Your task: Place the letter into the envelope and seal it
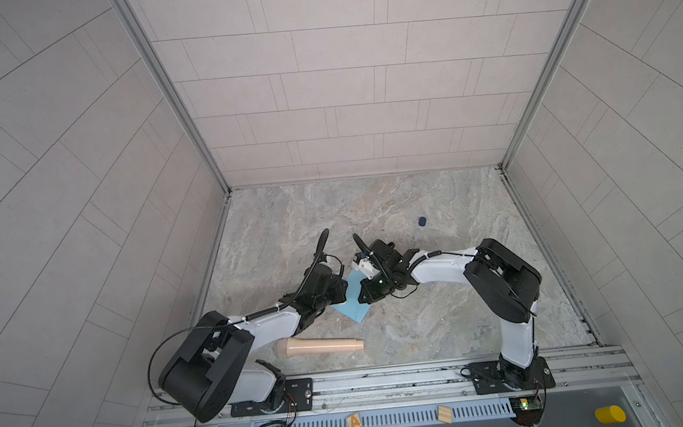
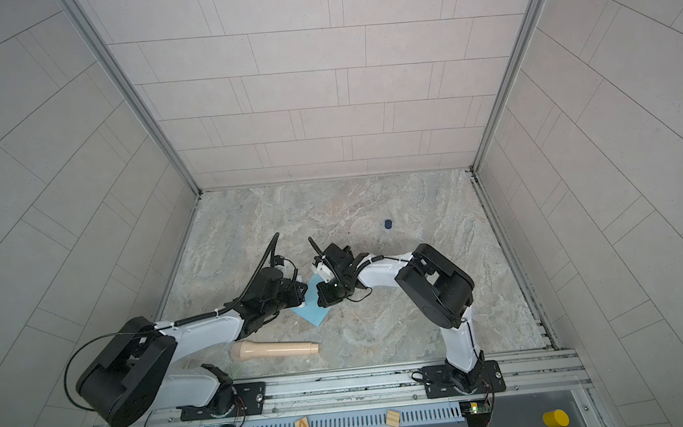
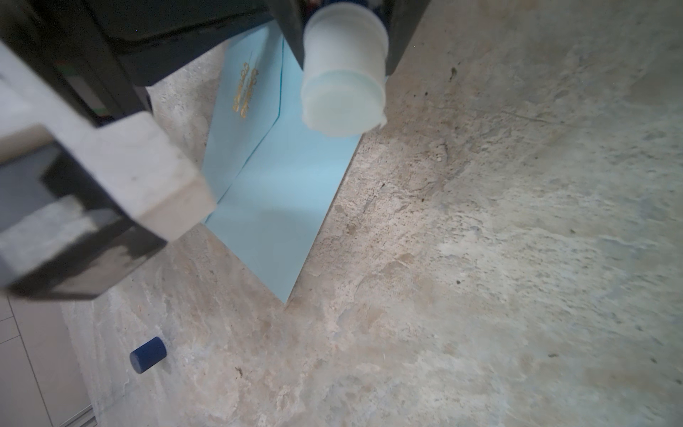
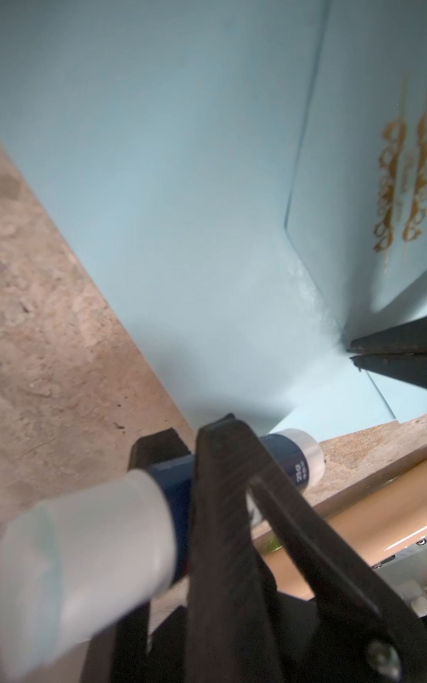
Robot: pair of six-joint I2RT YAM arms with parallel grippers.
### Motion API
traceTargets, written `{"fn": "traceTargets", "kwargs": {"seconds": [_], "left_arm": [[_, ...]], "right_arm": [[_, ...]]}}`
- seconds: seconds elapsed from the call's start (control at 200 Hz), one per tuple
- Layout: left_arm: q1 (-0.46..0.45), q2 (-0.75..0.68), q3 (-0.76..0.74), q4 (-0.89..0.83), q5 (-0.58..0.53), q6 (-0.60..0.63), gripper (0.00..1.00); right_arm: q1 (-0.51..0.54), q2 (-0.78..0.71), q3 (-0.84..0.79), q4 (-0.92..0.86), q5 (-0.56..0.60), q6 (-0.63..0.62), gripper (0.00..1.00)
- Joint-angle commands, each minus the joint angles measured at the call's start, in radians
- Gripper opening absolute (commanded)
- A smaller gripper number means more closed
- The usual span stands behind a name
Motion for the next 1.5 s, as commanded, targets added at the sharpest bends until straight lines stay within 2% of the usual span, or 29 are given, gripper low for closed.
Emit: {"fn": "traceTargets", "kwargs": {"seconds": [0.0, 0.475, 1.051, 1.266, 1.496], "left_arm": [[-0.008, 0.019, -0.005, 0.013, 0.0, -0.021, 0.0], [-0.012, 0.049, 0.006, -0.019, -0.045, -0.04, 0.0], [-0.013, 0.044, 0.008, -0.032, -0.054, -0.041, 0.0], [-0.014, 0.036, 0.008, -0.035, -0.054, -0.042, 0.0], [-0.013, -0.011, 0.036, -0.064, -0.054, -0.019, 0.0]], "right_arm": [[0.004, 0.034, 0.007, -0.015, 0.034, 0.002, 0.0], [-0.043, 0.049, 0.022, -0.026, 0.035, 0.0, 0.0], [-0.187, 0.124, 0.059, -0.029, 0.048, 0.031, 0.0], [-0.201, 0.129, 0.079, -0.037, 0.037, 0.032, 0.0], [-0.203, 0.009, 0.08, 0.005, 0.001, 0.04, 0.0]]}}
